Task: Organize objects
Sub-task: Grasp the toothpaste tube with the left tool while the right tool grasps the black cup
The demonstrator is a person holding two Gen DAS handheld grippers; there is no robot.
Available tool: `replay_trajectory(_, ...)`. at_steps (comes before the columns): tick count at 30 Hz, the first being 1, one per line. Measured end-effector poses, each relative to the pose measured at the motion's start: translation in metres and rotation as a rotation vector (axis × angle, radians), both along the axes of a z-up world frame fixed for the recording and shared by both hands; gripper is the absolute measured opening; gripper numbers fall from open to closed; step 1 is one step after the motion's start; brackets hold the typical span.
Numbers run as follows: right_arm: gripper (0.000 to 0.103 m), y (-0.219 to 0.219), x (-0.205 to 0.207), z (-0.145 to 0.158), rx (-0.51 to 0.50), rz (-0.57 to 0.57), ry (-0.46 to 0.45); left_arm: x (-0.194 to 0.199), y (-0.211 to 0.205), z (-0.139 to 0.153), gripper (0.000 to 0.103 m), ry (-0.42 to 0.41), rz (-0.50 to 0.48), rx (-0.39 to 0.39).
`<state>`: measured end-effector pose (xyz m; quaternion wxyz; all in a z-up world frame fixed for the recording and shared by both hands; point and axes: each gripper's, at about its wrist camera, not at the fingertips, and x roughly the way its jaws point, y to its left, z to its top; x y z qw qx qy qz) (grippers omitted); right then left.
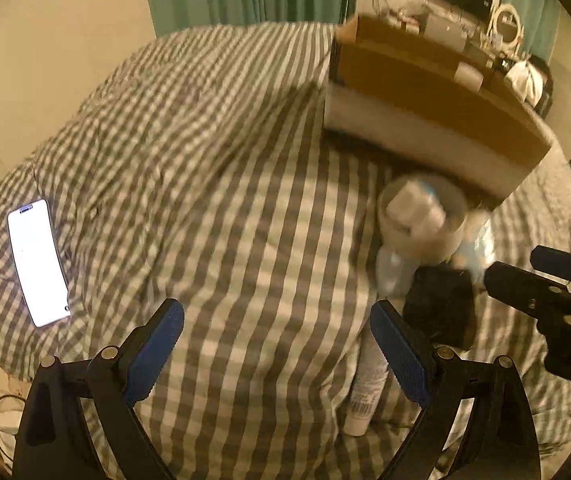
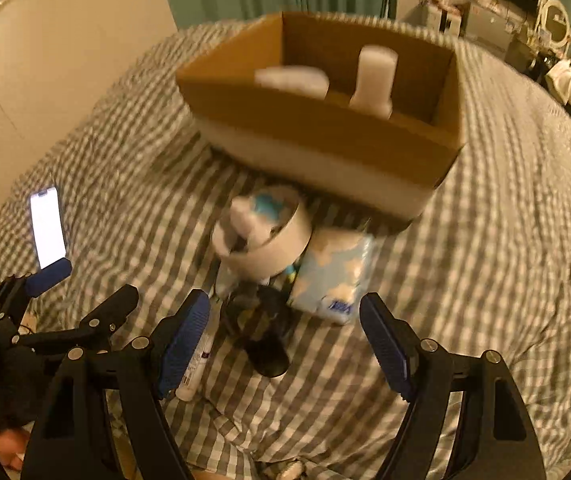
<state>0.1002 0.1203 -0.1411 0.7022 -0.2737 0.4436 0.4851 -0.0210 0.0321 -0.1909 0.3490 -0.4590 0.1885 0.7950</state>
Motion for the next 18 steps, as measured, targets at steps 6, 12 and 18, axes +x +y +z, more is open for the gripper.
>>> replay_trajectory(6, 0.067, 0.021, -0.01, -0.039, -0.071, 0.029, 0.064, 0.002, -0.001, -0.024, 0.097, -0.083, -0.036, 0.0)
replay_trajectory(12, 0.046, 0.025, -0.008, -0.066, -0.127, 0.028, 0.097, 0.023, 0.014, -0.041, 0.071, -0.167, -0.163, -0.015)
replay_trajectory(18, 0.046, 0.018, -0.002, -0.061, -0.121, 0.016, 0.078, 0.044, 0.034, -0.064, 0.068, -0.229, -0.255, -0.043)
